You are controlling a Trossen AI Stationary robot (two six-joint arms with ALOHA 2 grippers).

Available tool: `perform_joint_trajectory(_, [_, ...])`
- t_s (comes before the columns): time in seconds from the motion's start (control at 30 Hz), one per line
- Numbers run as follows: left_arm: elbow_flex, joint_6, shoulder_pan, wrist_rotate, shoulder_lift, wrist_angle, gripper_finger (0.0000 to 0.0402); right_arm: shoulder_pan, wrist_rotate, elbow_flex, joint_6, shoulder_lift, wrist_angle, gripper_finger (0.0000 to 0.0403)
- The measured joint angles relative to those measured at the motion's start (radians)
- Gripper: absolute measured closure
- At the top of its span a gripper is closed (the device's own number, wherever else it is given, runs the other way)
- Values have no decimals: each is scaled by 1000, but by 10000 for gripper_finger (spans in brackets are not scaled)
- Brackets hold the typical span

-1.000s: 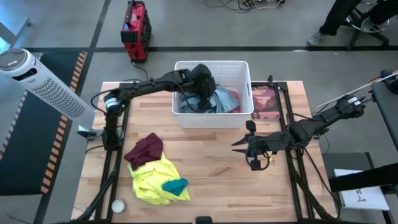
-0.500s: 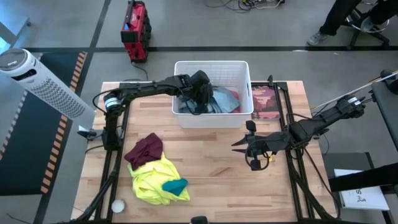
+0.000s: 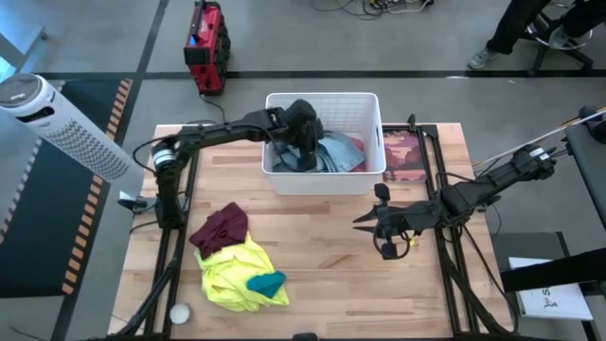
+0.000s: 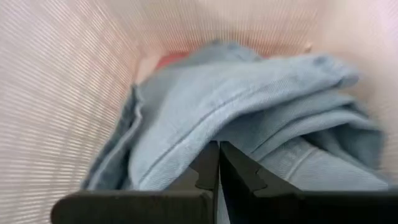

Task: Sort clothes
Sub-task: Put the blue pants into the white laundry bin, then put the red underwear into the white laundry bin

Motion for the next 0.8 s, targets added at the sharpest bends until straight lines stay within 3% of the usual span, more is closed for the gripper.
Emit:
perform_joint_trajectory(0.3, [-26,0,-42,0,-163,-6,401,0,52,0,-6,0,3,347])
perform_joint_trajectory(0.47, [-76,1,-95,0,-288,6,401,1,53,-29,-51,0,90,367])
perform_joint_trajectory(0.8, [-474,-61,-228,0,-661,279,401,-3,51,-216,-157,0,455,400])
